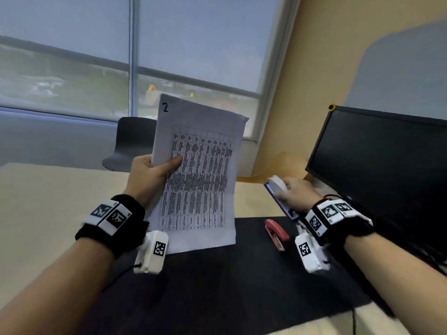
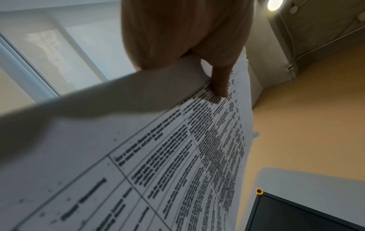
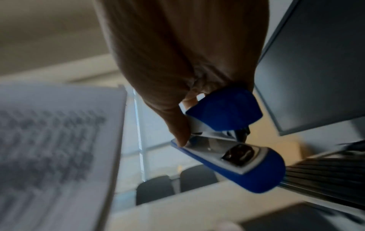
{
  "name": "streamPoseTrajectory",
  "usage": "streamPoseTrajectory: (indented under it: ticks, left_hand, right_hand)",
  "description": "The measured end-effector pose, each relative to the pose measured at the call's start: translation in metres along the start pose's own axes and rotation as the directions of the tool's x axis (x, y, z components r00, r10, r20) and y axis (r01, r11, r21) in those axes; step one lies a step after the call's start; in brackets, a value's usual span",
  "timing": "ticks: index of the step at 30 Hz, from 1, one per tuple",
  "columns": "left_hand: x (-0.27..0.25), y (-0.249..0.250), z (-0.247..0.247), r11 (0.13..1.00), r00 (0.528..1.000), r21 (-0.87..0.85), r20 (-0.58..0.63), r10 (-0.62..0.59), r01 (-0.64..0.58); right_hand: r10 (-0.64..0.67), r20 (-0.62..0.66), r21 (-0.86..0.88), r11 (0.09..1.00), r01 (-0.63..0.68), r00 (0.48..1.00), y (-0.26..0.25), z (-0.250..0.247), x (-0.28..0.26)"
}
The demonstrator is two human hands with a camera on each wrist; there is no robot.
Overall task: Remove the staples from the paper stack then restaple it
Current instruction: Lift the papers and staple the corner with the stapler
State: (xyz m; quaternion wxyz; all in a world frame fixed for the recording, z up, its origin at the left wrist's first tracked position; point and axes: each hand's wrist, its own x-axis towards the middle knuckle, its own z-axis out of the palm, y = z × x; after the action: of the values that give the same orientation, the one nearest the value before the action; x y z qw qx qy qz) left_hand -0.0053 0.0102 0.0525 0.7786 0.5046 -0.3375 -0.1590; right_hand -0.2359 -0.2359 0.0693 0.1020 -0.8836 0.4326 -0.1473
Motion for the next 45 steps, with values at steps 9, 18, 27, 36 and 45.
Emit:
streamPoseTrajectory:
  ticks: [9,18,27,36,45]
  left_hand:
    - [-0.004,-0.001,0.001,0.999,1.000,0.049,0.016,0.019,-0.020]
    - [-0.007,0.015,0.000,0.999,0.998,0.023,0.061,0.033,-0.034]
    - [0.005,0.037,-0.009,0.955,0.958,0.081,-0.007,-0.286,0.285]
    - [-0.041,-0.009,-0.007,0.396,0.696,0.804,-0.032,-0.717,0.444]
    - [-0.024,-0.013,0.002,0.060,0.782,0.977,-0.126,-0.611,0.205]
  right_hand:
    - [0.227,0.096,-0.270,0.943,-0.195,0.969,0.078,0.054,0.018]
    - [-0.101,-0.087,0.201,0.973,0.117,0.991,0.015,0.013,-0.002]
    - [-0.210,0.029,0.844,0.528,0.088,0.977,-0.079,0.024,-0.062]
    - [-0.060,0.351,0.020,0.998,0.056,0.934,-0.069,0.077,-0.088]
    - [-0.059,0.482,-0.319,0.917,0.238,0.874,-0.078,0.067,-0.073]
